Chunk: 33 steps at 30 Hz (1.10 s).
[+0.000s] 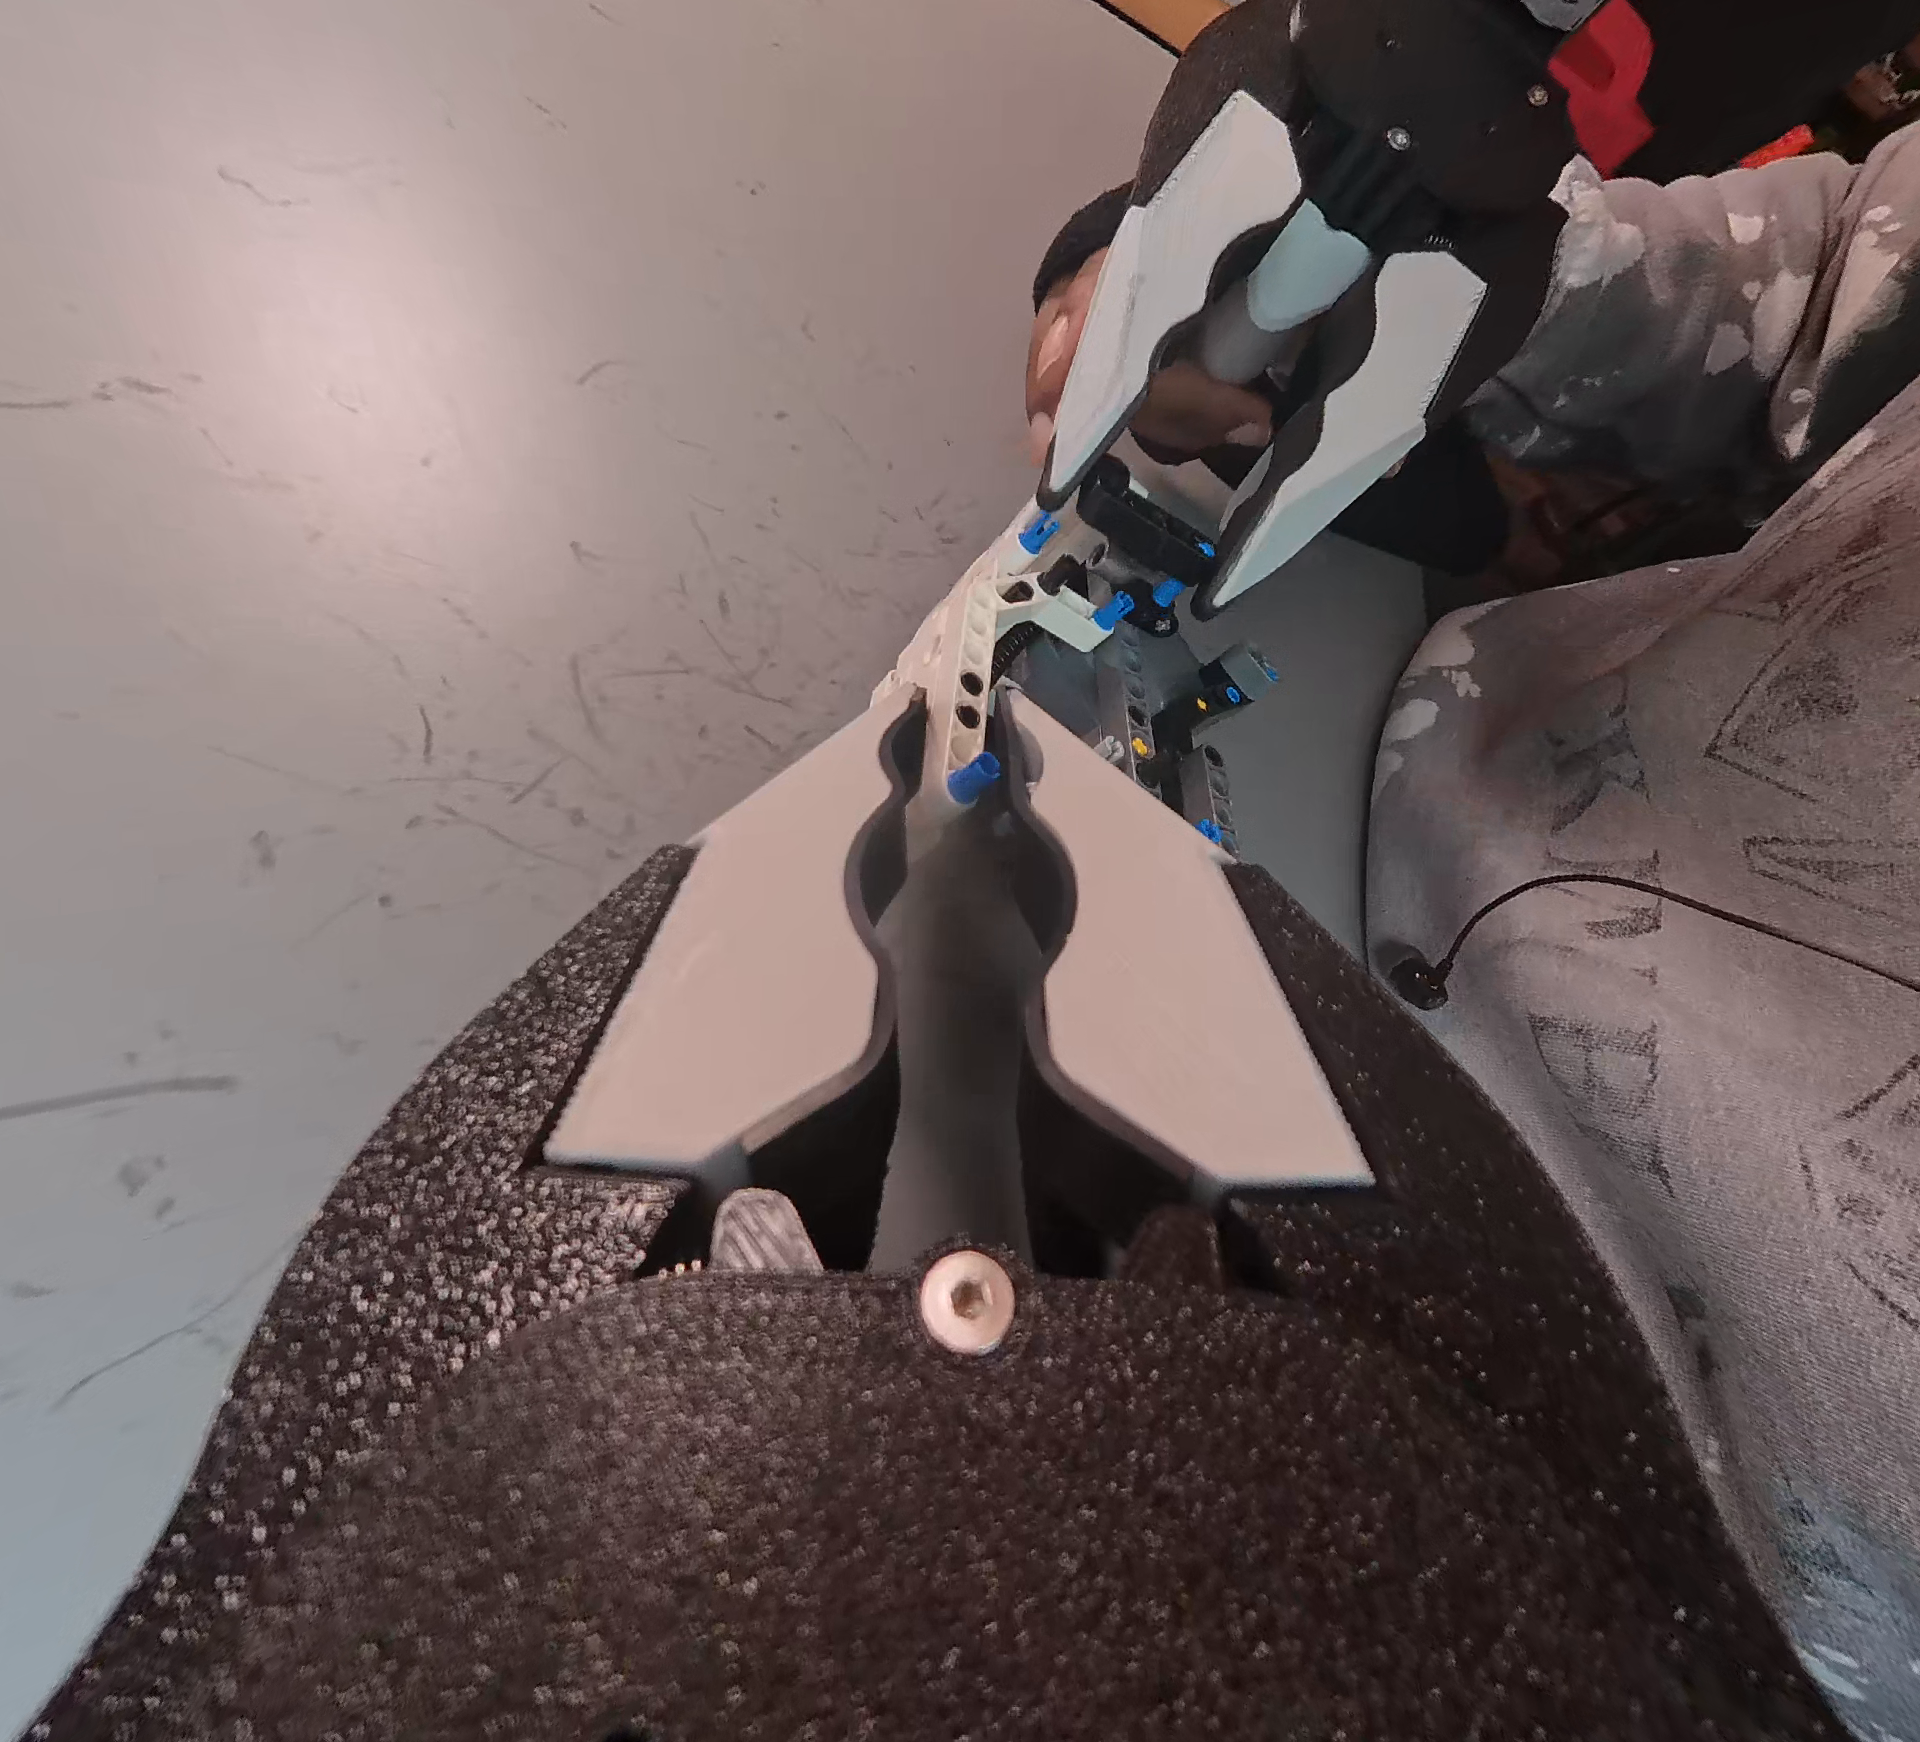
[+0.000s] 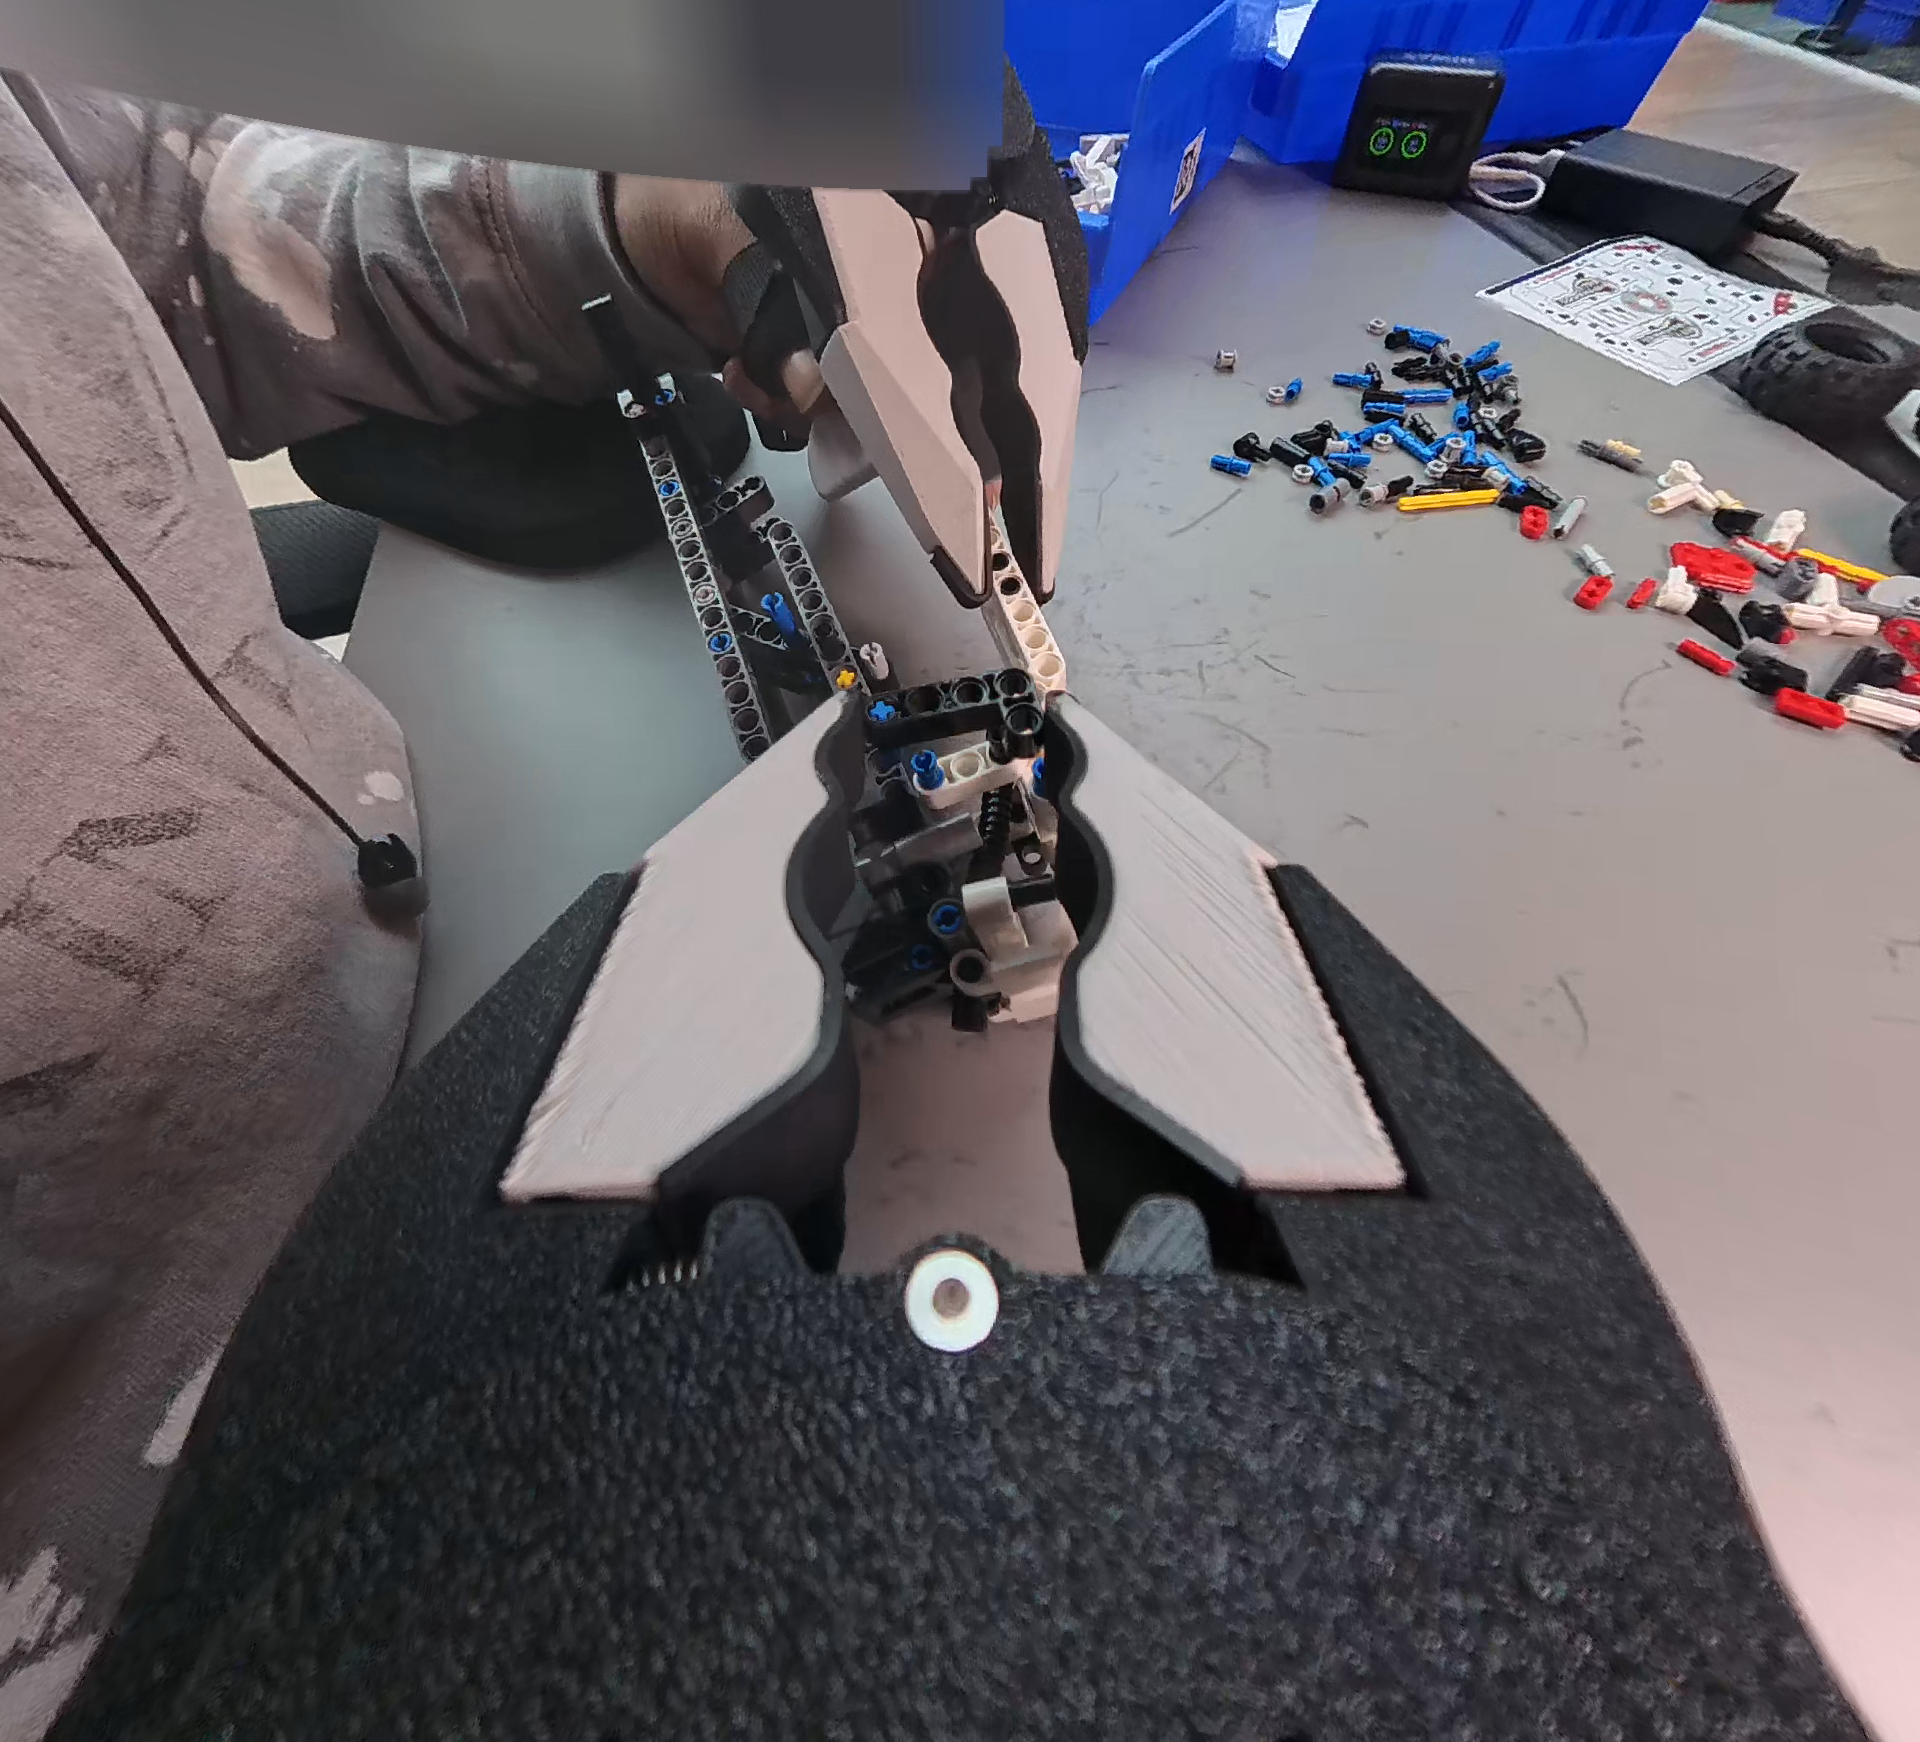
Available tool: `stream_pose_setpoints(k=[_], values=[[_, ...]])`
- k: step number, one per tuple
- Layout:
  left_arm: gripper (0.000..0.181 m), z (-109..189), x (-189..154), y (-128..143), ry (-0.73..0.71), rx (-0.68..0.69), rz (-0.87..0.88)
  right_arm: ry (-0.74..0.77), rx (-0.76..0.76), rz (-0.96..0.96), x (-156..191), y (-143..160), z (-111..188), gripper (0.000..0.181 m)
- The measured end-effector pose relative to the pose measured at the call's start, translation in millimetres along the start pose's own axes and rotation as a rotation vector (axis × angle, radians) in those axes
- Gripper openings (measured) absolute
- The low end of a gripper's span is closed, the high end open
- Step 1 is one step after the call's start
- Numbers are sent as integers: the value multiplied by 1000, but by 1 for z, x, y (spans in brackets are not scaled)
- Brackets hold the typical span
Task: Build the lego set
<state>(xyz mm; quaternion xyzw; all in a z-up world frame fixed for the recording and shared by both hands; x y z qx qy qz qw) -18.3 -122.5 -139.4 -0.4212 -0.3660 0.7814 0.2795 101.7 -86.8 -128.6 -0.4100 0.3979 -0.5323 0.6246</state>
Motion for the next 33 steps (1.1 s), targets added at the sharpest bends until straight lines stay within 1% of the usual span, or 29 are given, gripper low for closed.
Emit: stream_pose_setpoints(k=[5, 9, 12, 16, 21, 25, 27, 30, 33], values=[[12, 0, -1, -1, -6, -1, -9, 37, -2, -25, -4, 2, 5, 33], [12, -1, -4, -1, 8, 3, -36, 53, 11, -9, -3, 6, 3, 33], [10, -3, -3, -2, -22, 3, -57, 56, 19, -10, -2, 11, 3, 33], [10, -3, 1, -2, -20, -31, -11, 68, 7, -11, -2, 14, 5, 33], [11, -4, 6, -3, -62, -44, -30, 82, -1, -22, -4, 15, 6, 33], [12, -3, 13, 0, -57, -67, 35, 97, -10, -32, -7, 14, 4, 33], [11, -2, 18, 2, -75, -67, 58, 83, -18, -32, -6, 14, 3, 32], [9, -1, 17, 1, -43, -87, 65, 103, -18, -13, -3, 14, 1, 33], [9, -1, 18, 0, -47, -92, 68, 105, -21, -21, -4, 14, 1, 33]])
Point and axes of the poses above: each gripper's, where its closed fingertips meet, z back along the fingers, y out of its underside, x = y × z across the jaws, the point moved 5 cm from there along z, back along the fingers, and after that the axes turned 11 degrees about y, right-handed, at the moved point
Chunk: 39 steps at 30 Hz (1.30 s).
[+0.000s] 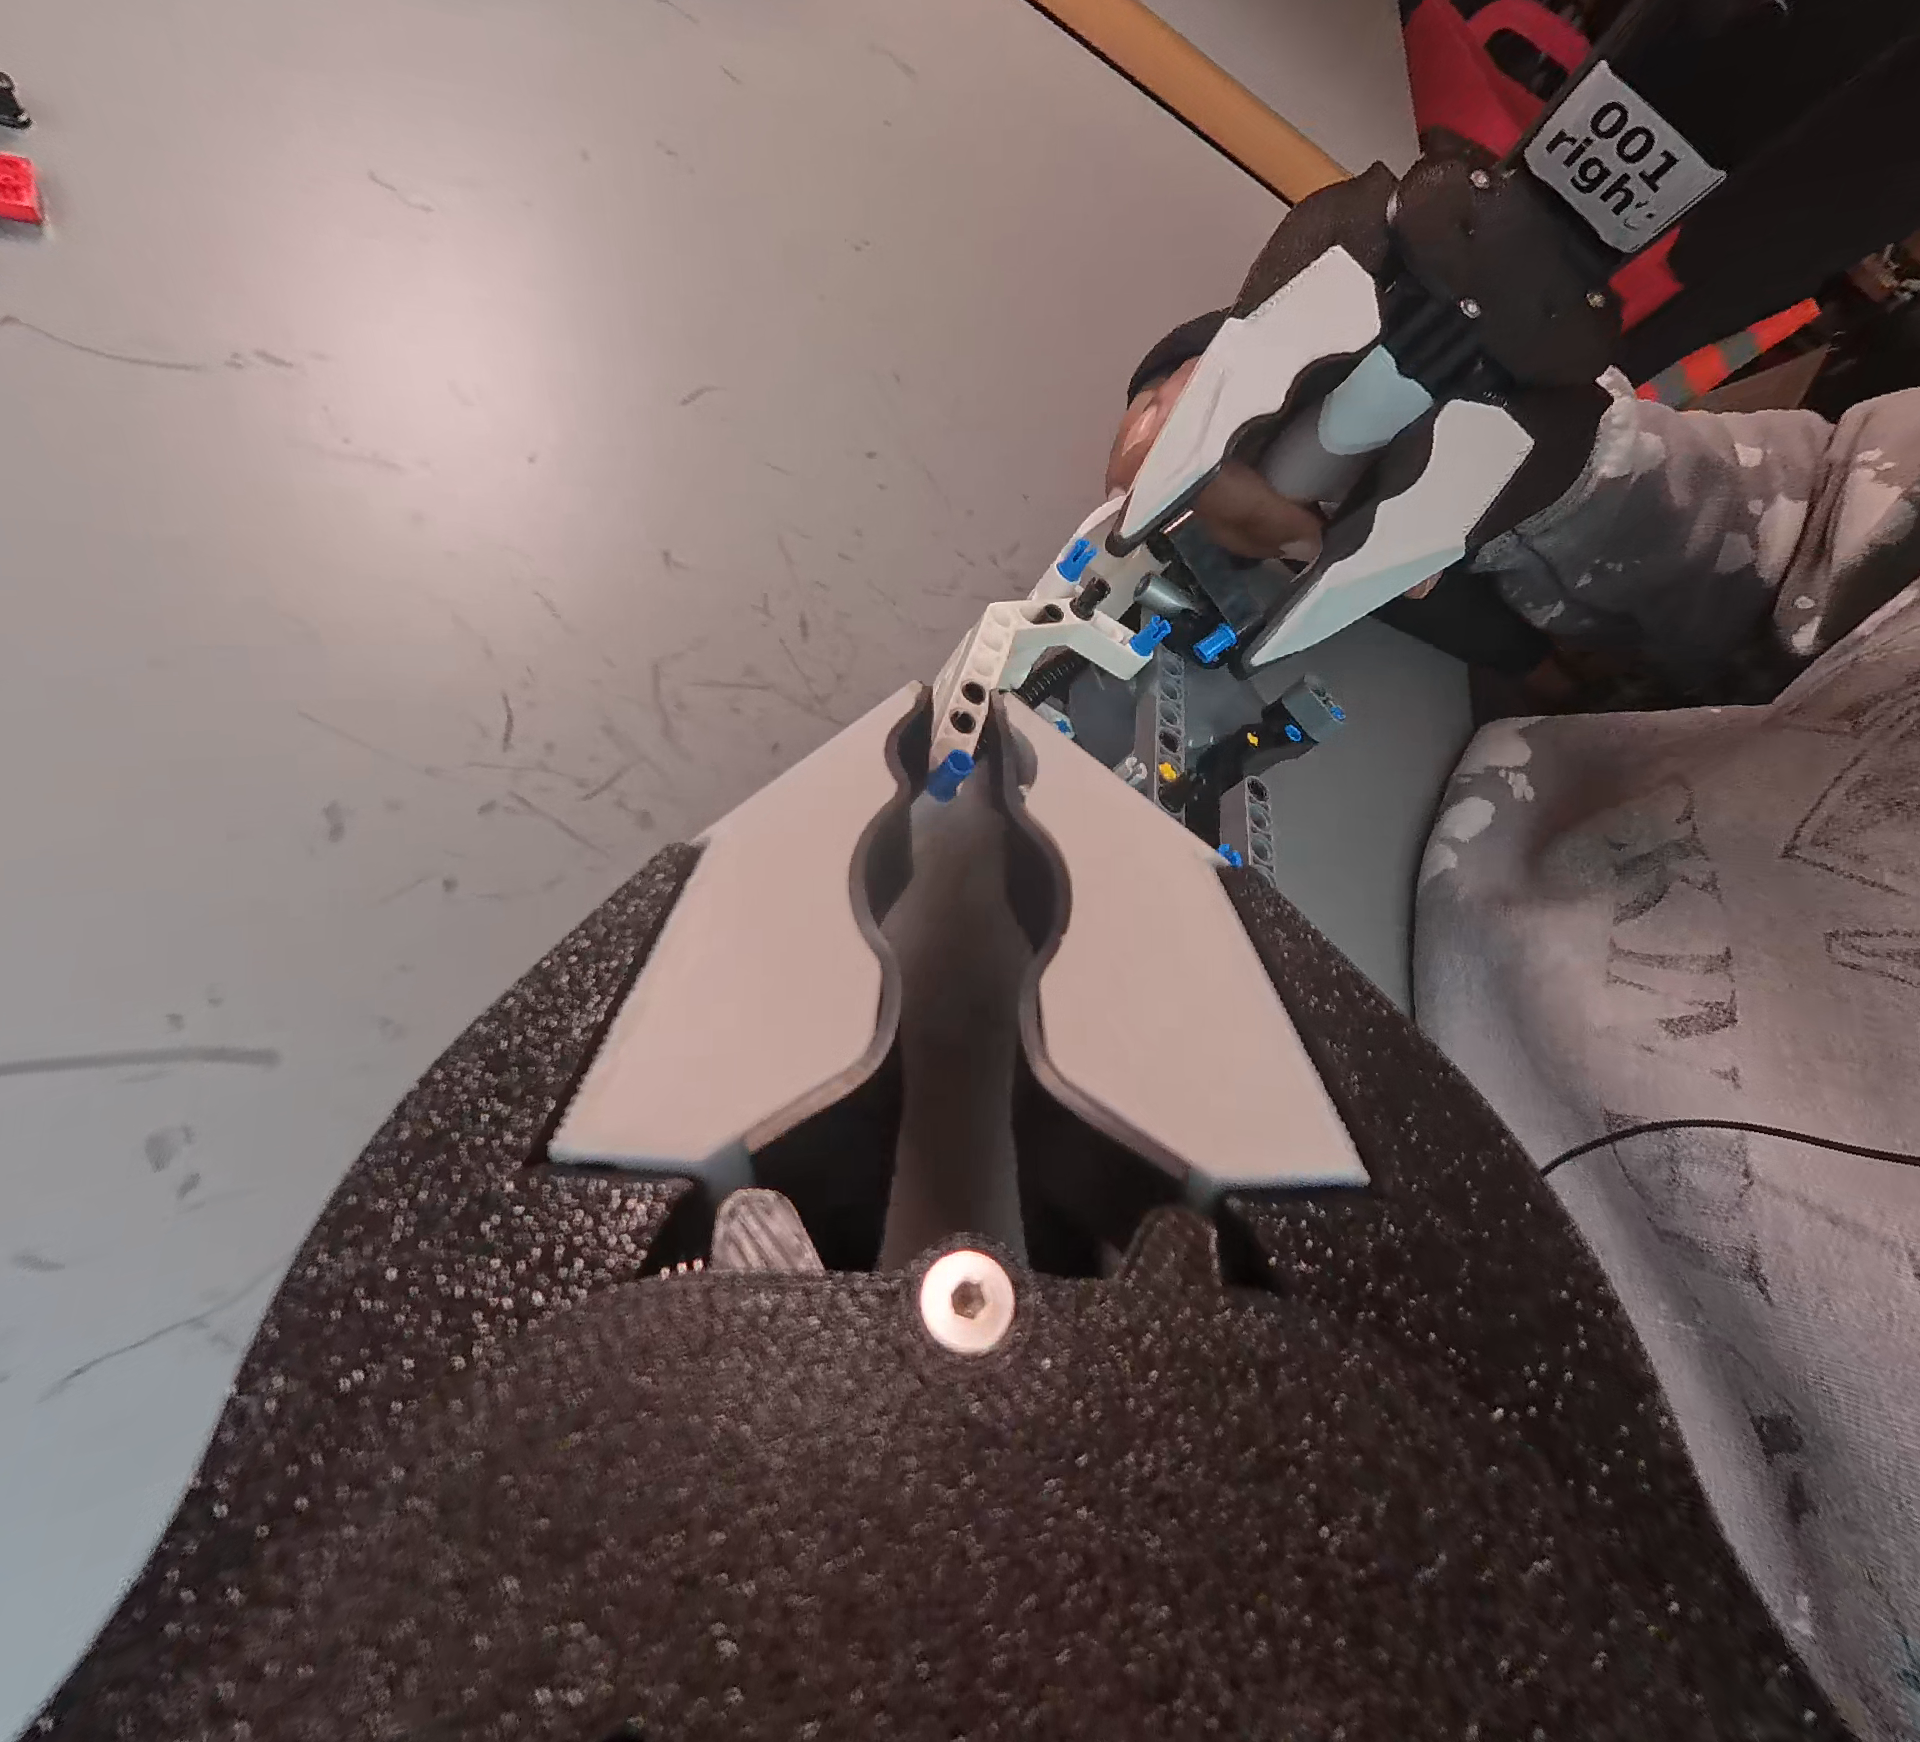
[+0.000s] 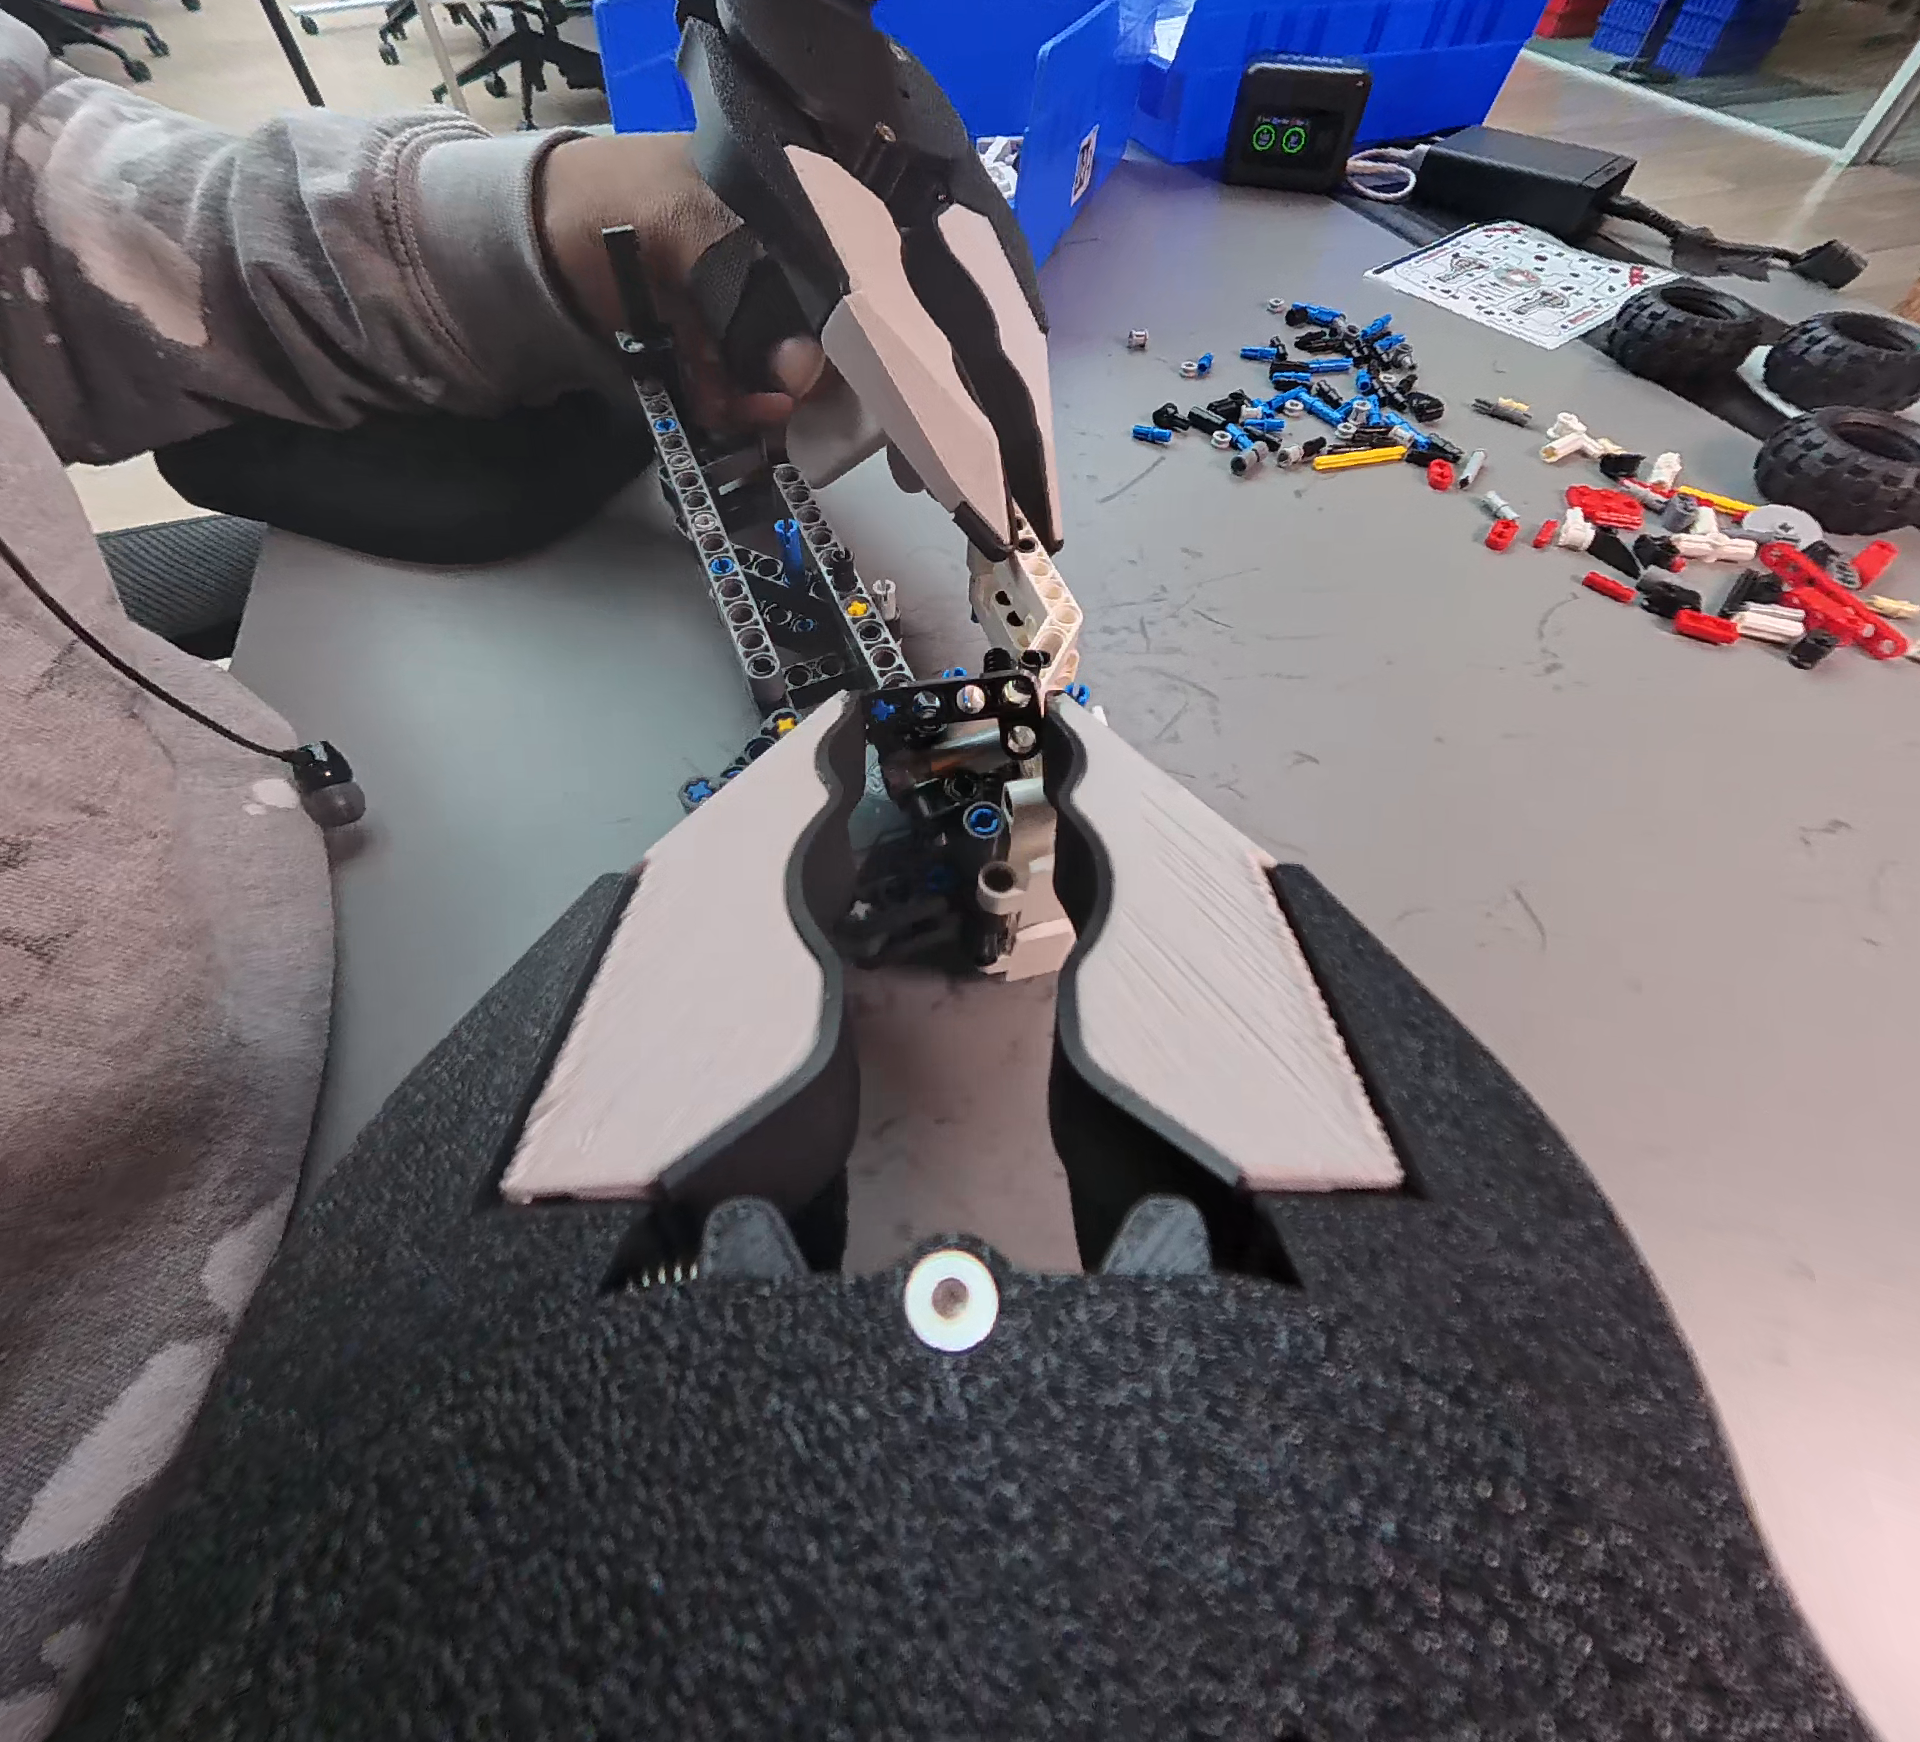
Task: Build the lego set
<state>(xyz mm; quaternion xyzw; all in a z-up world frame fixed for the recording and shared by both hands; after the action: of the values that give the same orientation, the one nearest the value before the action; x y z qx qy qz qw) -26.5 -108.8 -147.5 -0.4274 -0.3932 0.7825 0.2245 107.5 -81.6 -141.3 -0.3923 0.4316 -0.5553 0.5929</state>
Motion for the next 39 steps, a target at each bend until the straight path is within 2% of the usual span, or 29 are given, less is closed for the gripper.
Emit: stream_pose_setpoints(k=[10, 16, 25, 31, 37, 39], values=[[9, -1, -12, -4, 51, 0, -102, -14, 3, -6, -1, 0, 6, 33], [10, -1, -13, -3, 69, 11, -122, -22, 27, 87, -3, -11, 7, 33], [9, -2, -14, -2, 74, 13, -126, -109, 247, 248, -5, -12, -4, 33], [10, -1, -16, -3, 89, 9, -132, -164, 295, 267, -6, -14, -1, 33], [16, 10, -29, -27, 105, -36, -173, -180, 293, 292, -8, -22, 3, 33], [15, 5, -39, -34, 141, -2, -141, -174, 262, 304, -7, -27, 1, 33]])
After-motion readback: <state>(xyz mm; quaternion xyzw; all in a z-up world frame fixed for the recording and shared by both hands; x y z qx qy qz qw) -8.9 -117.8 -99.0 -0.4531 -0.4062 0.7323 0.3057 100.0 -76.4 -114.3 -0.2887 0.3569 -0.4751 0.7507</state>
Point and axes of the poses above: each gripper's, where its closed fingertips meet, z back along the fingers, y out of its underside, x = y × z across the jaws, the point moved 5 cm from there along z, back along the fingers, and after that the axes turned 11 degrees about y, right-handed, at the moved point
